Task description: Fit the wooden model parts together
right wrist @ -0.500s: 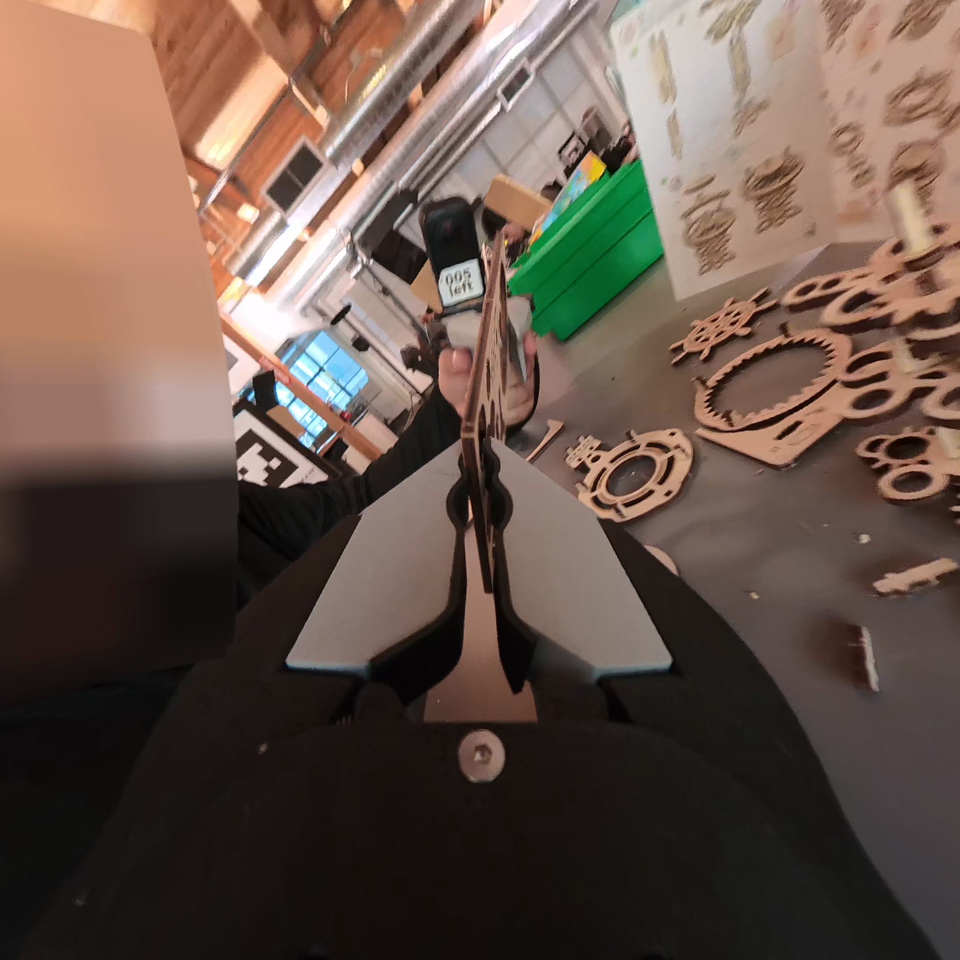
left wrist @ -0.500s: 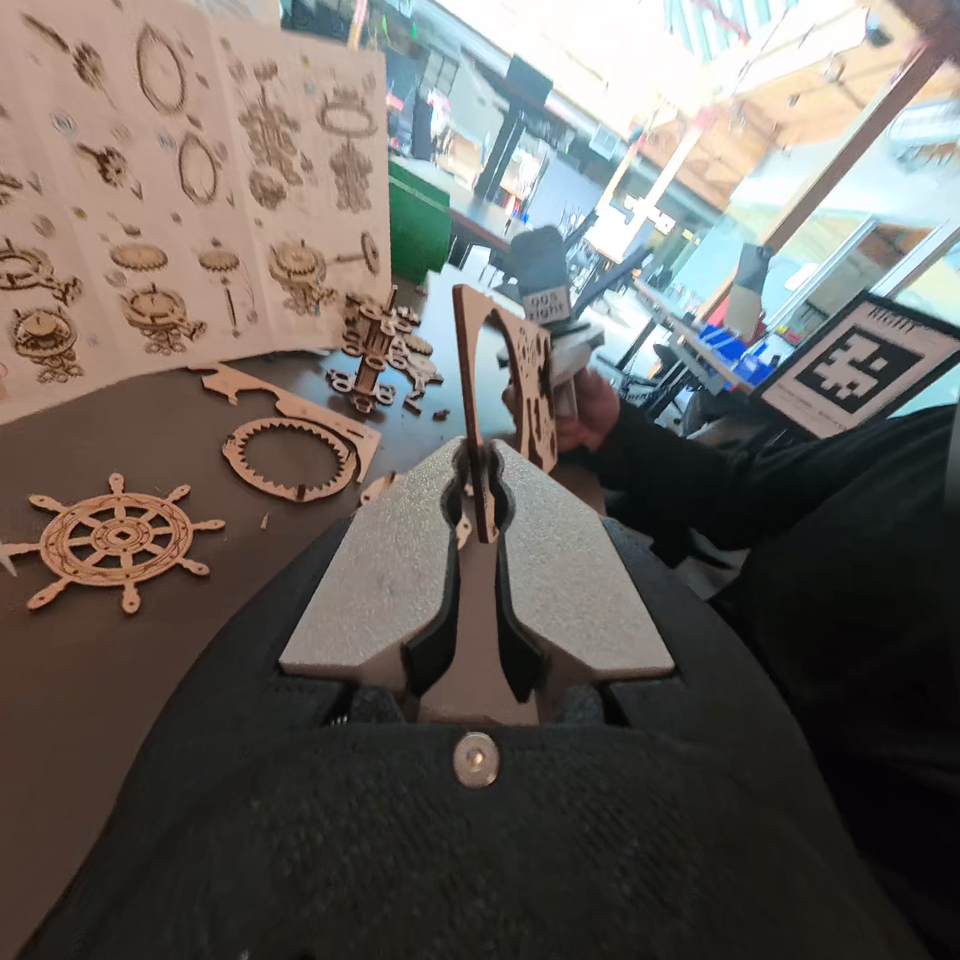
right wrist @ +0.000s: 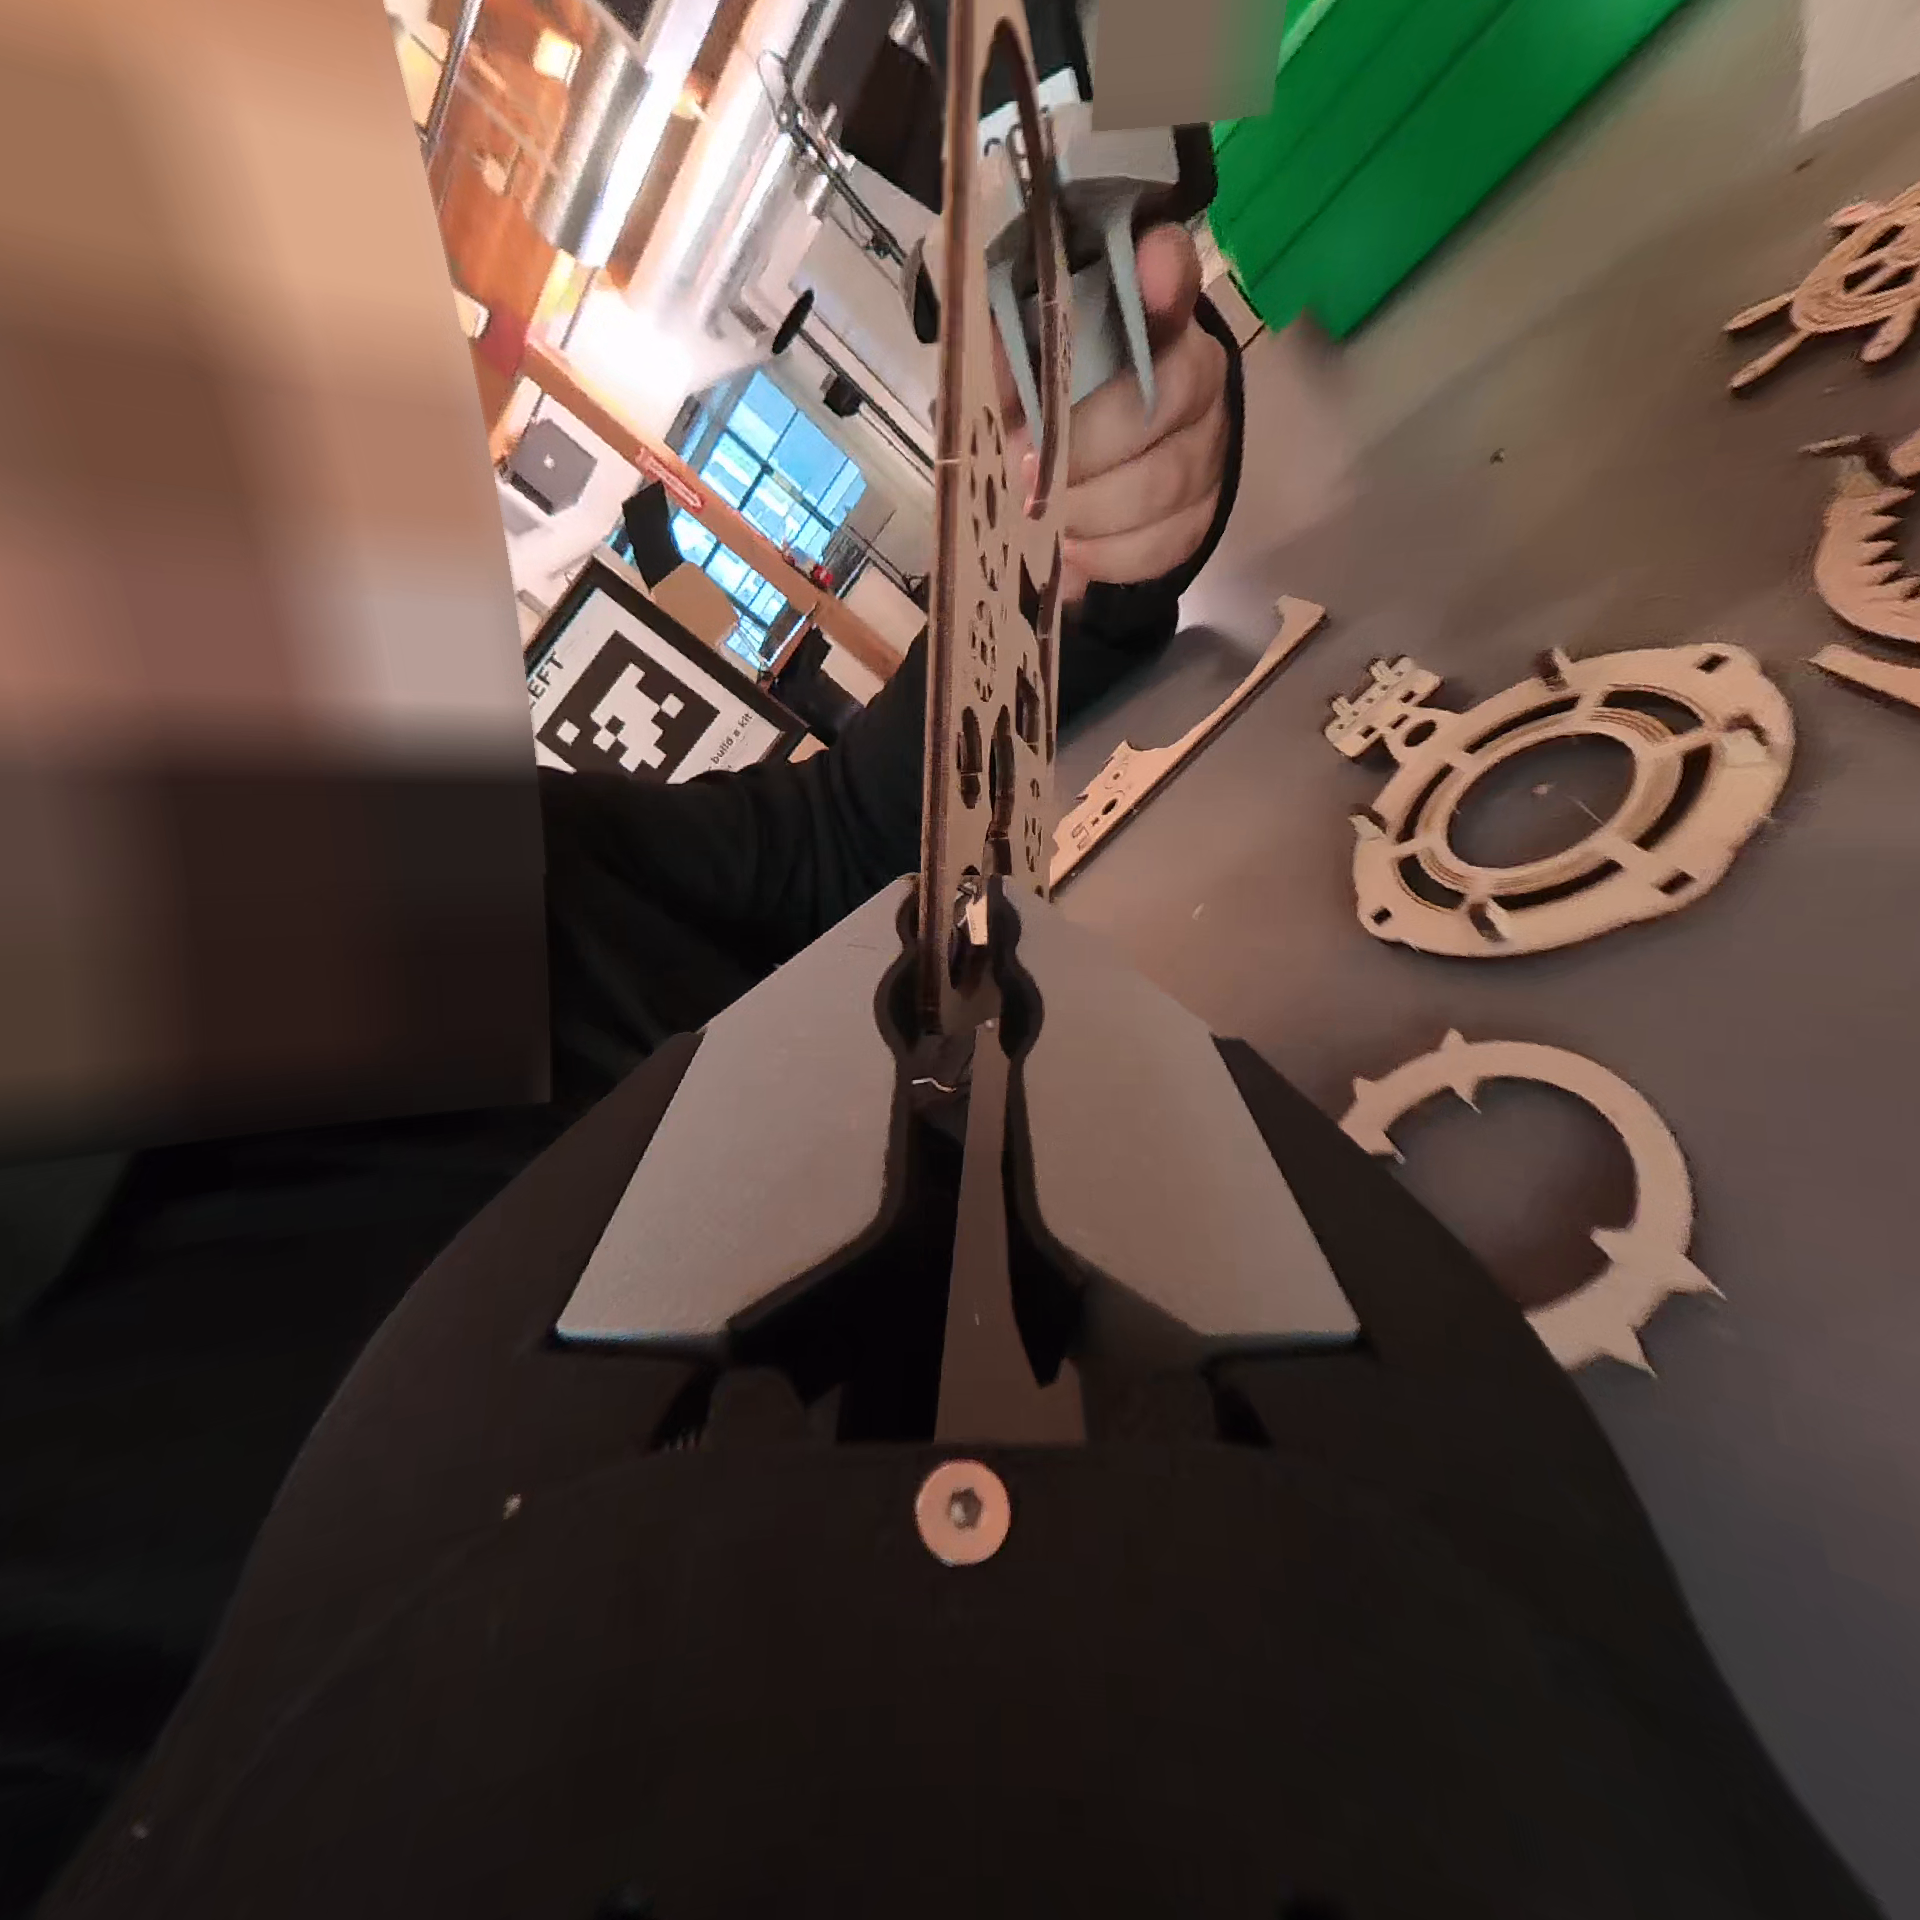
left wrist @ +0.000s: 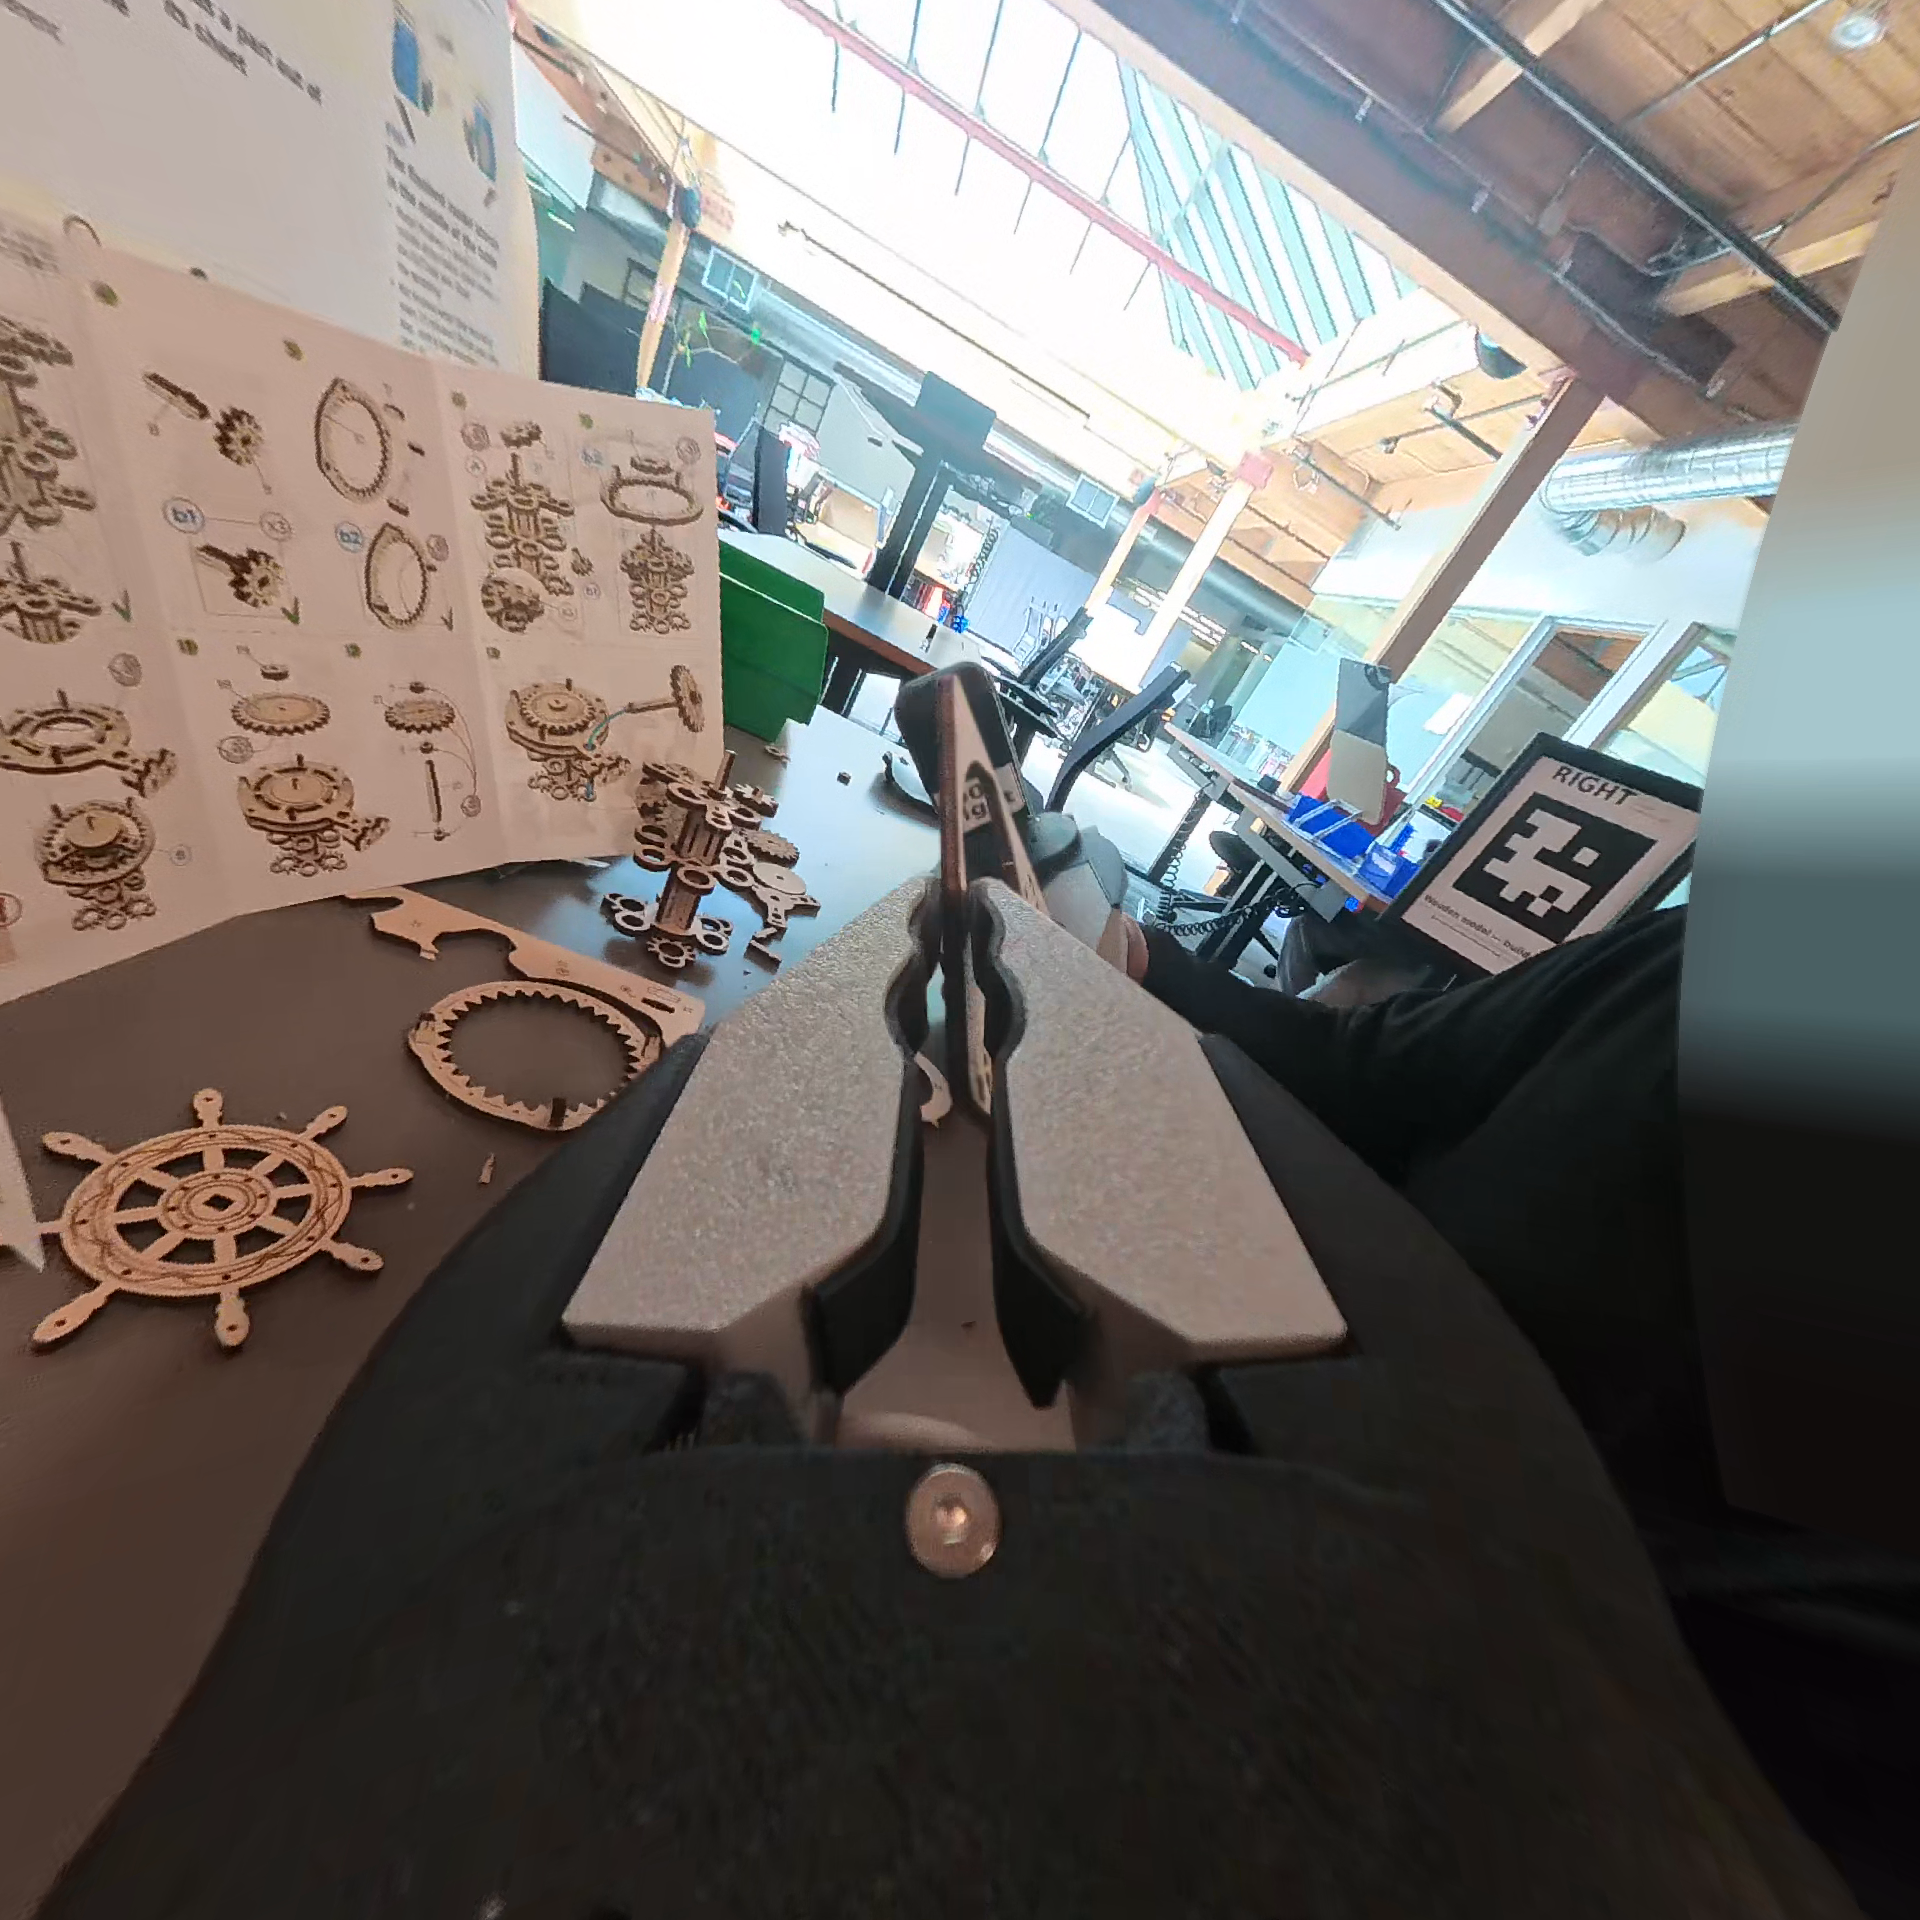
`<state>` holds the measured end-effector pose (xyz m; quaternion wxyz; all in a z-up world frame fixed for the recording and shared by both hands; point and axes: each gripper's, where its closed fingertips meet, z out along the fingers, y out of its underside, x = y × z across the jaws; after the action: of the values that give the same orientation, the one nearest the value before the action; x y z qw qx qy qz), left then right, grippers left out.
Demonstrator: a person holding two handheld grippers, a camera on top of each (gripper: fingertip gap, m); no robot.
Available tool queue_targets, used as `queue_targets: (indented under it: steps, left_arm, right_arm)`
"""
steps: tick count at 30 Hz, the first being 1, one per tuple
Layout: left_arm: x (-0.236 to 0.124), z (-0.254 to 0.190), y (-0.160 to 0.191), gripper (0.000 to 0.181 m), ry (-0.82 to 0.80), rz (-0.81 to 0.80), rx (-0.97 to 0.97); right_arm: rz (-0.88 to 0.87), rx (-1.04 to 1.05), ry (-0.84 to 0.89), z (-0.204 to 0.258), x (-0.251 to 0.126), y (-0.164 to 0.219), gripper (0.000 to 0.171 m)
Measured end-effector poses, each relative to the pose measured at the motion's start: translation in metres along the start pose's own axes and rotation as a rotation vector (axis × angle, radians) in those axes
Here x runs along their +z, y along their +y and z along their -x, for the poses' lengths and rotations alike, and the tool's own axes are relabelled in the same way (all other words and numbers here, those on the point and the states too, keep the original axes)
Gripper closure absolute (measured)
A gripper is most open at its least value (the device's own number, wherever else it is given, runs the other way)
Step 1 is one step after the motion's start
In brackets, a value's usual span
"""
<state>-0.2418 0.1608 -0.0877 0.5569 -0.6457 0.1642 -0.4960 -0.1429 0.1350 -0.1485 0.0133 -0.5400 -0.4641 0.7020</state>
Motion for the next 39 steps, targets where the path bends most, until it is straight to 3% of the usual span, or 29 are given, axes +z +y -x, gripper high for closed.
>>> queue_targets:
  steps: [24, 34, 39]
  left_arm:
    - [-0.004, 0.016, 0.007, 0.179, -0.036, 0.018, -0.061]
    - [0.000, 0.017, 0.032, 0.179, -0.042, 0.154, -0.104]
    - [0.006, 0.009, 0.041, 0.180, -0.012, 0.195, -0.037]
  right_arm:
    - [-0.070, -0.011, 0.005, 0.000, -0.004, -0.004, 0.166]
    - [-0.349, -0.068, 0.114, -0.007, -0.042, -0.038, 0.171]
    - [-0.386, -0.100, 0.096, -0.001, -0.052, -0.043, 0.171]
